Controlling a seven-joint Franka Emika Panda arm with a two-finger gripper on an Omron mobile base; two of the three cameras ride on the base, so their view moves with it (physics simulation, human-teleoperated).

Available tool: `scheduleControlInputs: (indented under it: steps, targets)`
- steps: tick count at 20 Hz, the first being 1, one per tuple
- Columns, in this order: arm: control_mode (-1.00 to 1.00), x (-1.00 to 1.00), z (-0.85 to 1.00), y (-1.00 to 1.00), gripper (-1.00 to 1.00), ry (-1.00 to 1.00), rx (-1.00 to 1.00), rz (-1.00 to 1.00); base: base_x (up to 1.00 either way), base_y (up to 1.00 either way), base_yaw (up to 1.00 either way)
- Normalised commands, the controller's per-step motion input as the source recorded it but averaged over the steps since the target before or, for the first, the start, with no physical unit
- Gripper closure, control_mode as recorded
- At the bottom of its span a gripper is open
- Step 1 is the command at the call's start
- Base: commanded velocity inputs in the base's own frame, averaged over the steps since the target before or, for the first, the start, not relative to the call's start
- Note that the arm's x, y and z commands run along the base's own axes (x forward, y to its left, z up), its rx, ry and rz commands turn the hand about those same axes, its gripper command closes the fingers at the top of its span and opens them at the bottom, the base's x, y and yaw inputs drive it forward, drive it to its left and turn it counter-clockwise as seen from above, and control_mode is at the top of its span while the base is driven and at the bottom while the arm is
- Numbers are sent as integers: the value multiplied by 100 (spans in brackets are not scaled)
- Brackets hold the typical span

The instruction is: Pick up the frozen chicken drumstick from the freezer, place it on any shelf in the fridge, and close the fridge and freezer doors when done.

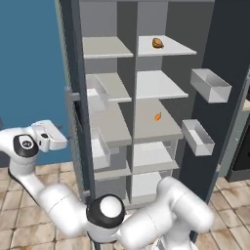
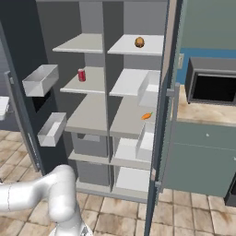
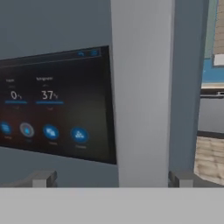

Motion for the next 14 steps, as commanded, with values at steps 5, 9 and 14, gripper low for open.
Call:
scheduleControlInputs:
  steps: [5, 9, 14]
  targets:
    - [-100, 61, 0, -71, -100, 0, 0, 13, 0, 0, 0]
    - [-100, 76, 0, -64, -100, 0, 0, 11, 0, 0, 0]
    - [-100, 86, 0, -57, -100, 0, 0, 10, 0, 0, 0]
